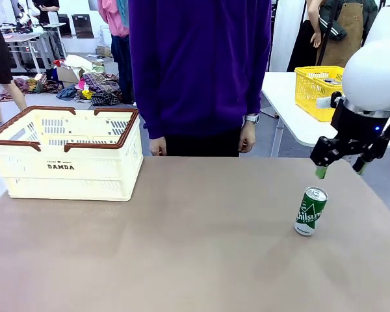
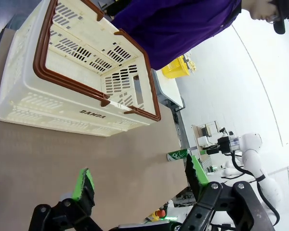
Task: Place the drinks into the Shopping basket.
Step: Pick up one drink and place it into the Shopping basket.
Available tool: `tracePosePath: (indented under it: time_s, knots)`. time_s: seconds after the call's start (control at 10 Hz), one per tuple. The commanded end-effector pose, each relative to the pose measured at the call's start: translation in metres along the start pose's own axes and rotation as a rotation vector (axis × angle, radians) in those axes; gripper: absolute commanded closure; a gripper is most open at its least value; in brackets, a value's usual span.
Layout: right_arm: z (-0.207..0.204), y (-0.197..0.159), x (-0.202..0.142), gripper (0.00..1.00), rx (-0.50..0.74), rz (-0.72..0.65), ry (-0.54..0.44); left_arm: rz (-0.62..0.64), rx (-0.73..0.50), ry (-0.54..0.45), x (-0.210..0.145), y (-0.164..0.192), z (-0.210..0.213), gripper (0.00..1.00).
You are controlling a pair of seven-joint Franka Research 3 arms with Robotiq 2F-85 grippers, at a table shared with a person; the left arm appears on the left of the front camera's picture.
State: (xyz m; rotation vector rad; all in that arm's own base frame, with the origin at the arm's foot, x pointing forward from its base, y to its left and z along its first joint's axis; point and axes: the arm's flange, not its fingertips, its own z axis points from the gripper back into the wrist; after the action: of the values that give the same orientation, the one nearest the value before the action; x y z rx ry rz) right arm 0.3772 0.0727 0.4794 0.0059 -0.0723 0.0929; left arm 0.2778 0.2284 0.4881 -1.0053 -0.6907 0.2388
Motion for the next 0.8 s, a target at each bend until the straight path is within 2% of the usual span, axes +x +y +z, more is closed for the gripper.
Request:
tracePosePath:
  time_s: [0.0,0.2,0.7]
  knots:
    - [-0.026,0.007,0.002,0.00,0.085,-0.090,0.014,-0.018,-0.018,-0.010,0.000,0.000,-0.001,0.00]
    - [-0.040,0.006,-0.002,0.00,0.120,-0.145,-0.008,-0.018,-0.018,-0.010,0.000,0.000,-0.001,0.00]
    - [-0.076,0.019,0.004,0.00,0.066,-0.211,0.008,-0.018,-0.018,-0.010,0.000,0.000,-0.001,0.00]
